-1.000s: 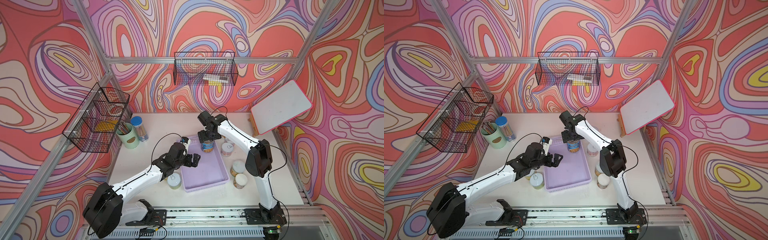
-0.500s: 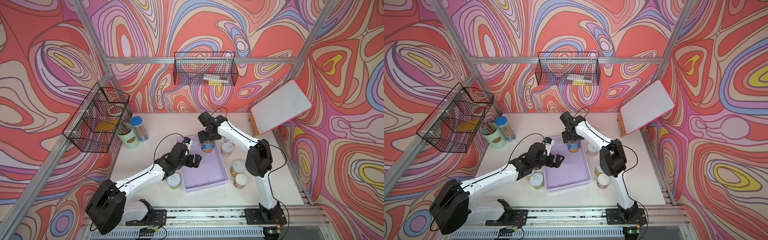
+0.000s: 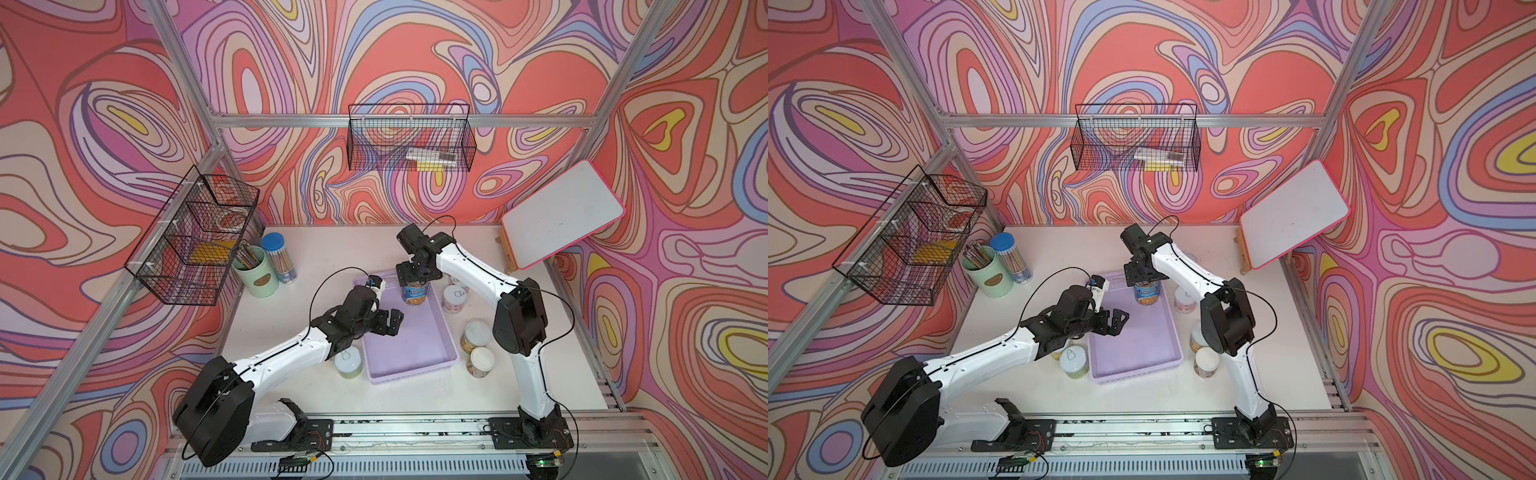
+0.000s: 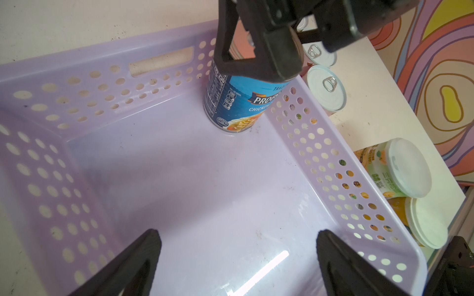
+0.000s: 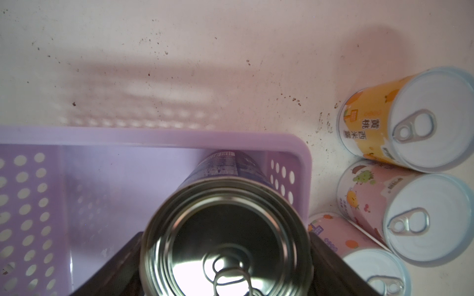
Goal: Put the canned food in the basket
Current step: Place the canned food in the basket, then pick up the canned food from the center of the board.
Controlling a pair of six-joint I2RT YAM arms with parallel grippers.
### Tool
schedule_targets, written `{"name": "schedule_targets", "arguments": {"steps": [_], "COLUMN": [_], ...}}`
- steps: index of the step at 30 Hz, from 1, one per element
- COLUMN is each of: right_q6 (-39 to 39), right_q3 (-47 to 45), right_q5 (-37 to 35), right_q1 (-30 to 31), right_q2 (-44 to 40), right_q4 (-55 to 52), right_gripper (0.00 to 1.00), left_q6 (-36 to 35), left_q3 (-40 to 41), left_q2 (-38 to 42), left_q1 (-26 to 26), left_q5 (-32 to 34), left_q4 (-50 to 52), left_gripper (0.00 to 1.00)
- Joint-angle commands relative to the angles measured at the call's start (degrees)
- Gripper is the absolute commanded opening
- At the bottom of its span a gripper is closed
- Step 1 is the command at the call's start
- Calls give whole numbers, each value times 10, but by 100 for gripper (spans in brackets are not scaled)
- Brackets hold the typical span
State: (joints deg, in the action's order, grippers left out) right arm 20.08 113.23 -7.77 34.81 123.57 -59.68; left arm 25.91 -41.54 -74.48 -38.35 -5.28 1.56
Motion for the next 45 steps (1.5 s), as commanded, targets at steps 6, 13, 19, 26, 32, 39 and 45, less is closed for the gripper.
{"name": "schedule_targets", "arguments": {"steps": [6,13,19,26,32,39,45], "right_q6": [4,-1,-6,-9,3,24,48], "right_q3": [8,-1,-55,-161,-265,-364,-449], "right_q5": [6,33,50,61,44,10,-39], "right_q1": [-3,-3,-4,-3,-4,-3,-4], "right_q2": [-11,-41,-119,-217,-311,-397,-475], "right_q4": [6,18,63,135,190,205,210], "right_gripper": [98,98,98,98,98,98,98], "left_q6": [-10,-16,-26,-32,-31,-32,-36], "left_q3": [-16,-28,-47,-68,-81,-96,-111], "left_q2": [-2,13,39,59,54,33,9], "left_q1": [-5,-5,-7,-20,-42,-74,-106], "left_q5": [16,31,46,60,69,75,80], "left_q4": [15,43,86,124,132,125,114], "left_gripper": [99,99,99,99,99,99,99]}}
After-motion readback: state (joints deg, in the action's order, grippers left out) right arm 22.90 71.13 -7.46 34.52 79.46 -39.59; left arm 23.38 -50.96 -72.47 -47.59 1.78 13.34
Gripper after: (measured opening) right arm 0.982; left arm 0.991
